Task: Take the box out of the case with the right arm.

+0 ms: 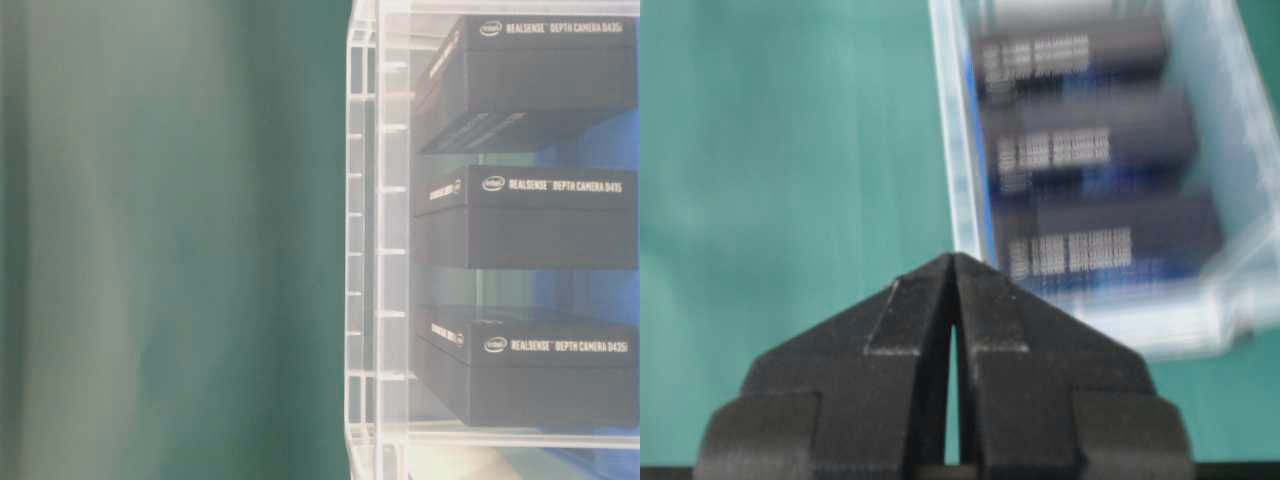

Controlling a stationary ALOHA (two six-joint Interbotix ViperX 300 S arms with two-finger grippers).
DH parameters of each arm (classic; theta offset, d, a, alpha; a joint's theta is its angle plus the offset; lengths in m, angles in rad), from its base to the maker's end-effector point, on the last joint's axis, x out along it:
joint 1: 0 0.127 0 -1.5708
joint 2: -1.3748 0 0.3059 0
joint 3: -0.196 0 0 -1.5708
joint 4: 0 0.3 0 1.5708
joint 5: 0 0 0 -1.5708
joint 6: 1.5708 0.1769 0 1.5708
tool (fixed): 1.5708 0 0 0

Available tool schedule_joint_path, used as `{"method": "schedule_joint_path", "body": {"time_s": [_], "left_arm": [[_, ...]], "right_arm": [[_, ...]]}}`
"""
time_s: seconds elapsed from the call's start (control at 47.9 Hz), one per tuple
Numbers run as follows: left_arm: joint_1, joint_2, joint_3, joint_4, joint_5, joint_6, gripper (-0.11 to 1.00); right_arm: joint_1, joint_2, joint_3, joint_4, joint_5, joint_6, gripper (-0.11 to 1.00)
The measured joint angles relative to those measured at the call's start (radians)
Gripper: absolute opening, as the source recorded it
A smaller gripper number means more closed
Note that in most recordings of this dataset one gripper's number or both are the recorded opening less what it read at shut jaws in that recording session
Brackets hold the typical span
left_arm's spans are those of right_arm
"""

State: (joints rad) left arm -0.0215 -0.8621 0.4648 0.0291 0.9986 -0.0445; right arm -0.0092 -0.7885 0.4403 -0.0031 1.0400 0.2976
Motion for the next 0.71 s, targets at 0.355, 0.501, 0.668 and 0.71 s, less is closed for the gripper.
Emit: {"method": "schedule_joint_path", "body": {"time_s": [0.355, 0.501, 0.668, 0.71], "left_arm": [[-0.048, 0.12, -0.064, -0.005, 0.526, -0.081, 0.0], [-0.057, 0.117, -0.067, -0.005, 0.554, -0.084, 0.0], [-0.058, 0.112, -0.069, -0.005, 0.557, -0.083, 0.0], [-0.058, 0.112, -0.069, -0.005, 0.557, -0.083, 0.0]], "right_arm": [[0.0, 0.094, -0.038, -0.012, 0.531, 0.046, 0.0], [0.0, 0.1, -0.038, -0.017, 0.575, 0.046, 0.0], [0.0, 0.103, -0.038, -0.032, 0.578, 0.048, 0.0], [0.0, 0.103, -0.038, -0.038, 0.578, 0.052, 0.0]]}}
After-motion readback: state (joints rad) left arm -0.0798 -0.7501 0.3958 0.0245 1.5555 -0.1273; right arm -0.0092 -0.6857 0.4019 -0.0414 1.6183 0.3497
